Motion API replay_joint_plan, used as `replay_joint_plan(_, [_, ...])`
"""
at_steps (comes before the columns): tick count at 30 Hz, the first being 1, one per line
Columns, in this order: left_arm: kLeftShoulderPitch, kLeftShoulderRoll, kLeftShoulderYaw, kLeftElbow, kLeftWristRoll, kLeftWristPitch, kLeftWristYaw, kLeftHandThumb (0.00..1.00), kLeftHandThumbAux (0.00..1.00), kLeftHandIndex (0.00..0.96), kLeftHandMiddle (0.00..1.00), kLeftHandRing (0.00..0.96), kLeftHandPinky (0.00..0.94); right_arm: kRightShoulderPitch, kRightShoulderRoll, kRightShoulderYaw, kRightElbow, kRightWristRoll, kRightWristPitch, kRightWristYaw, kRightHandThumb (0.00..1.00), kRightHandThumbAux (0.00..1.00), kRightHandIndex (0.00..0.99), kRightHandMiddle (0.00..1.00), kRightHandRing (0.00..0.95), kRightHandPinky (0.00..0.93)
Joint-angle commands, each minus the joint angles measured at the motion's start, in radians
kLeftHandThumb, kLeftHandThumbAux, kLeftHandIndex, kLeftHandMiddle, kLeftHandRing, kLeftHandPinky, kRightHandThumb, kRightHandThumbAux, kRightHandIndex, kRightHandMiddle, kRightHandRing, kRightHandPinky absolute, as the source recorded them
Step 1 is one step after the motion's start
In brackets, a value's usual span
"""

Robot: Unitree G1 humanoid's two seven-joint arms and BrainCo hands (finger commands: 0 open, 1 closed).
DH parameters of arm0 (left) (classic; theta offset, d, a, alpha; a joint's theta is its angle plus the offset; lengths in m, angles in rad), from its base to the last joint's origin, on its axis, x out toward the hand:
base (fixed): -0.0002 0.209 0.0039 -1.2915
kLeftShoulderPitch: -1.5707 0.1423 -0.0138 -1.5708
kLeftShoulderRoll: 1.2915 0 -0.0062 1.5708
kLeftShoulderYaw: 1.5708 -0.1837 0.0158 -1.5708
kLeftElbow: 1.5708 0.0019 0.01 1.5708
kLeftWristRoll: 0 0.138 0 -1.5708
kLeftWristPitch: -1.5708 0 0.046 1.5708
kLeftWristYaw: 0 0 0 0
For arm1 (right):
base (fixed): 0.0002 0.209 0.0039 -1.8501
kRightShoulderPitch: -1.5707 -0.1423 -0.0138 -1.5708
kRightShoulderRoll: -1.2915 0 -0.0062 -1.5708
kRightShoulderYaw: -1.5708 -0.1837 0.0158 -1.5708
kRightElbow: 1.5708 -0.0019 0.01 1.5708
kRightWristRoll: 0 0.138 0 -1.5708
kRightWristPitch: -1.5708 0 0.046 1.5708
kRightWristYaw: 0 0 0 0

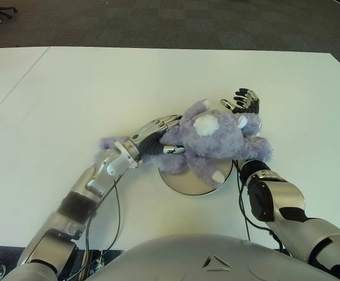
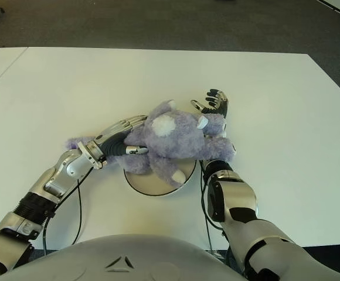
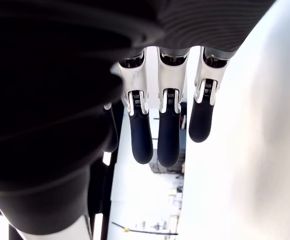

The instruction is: Put the doll into the plate.

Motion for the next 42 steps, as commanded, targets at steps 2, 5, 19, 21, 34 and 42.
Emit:
replay_joint_plan(2, [0.056,0.026,-0.010,0.010,0.039,0.042,-0.035,0.198,0.133,0.000,0.000,0.000,0.000,0.224,0.078,0.022,0.135,-0.022,0.083,0.002,0.000,0.904,0.295,0.342,0.357,0.339])
replay_joint_plan(5, [0.058,0.025,-0.009,0.005,0.032,0.046,-0.041,0.196,0.133,0.000,0.000,0.000,0.000,0.224,0.079,0.021,0.136,-0.020,0.086,0.004,0.000,0.904,0.297,0.342,0.354,0.331])
replay_joint_plan(19, [0.063,0.029,-0.007,-0.013,0.004,0.066,-0.064,0.211,0.132,0.000,0.000,0.000,0.000,0.225,0.081,0.018,0.135,-0.017,0.079,0.003,0.000,0.903,0.297,0.346,0.361,0.348])
replay_joint_plan(21, [0.063,0.029,-0.007,-0.015,0.003,0.067,-0.064,0.198,0.137,0.000,0.000,0.000,0.000,0.225,0.081,0.018,0.135,-0.017,0.077,0.000,0.000,0.906,0.299,0.347,0.361,0.343])
replay_joint_plan(34, [0.061,0.031,0.000,-0.003,-0.019,0.062,-0.064,0.161,0.151,0.000,0.000,0.000,0.000,0.226,0.084,0.018,0.135,-0.018,0.076,-0.005,0.000,0.913,0.294,0.344,0.367,0.366])
replay_joint_plan(42, [0.057,0.018,0.012,0.039,-0.045,0.033,-0.032,0.103,0.176,0.000,0.000,0.000,0.000,0.225,0.085,0.017,0.135,-0.015,0.080,-0.003,0.000,0.921,0.296,0.346,0.368,0.359])
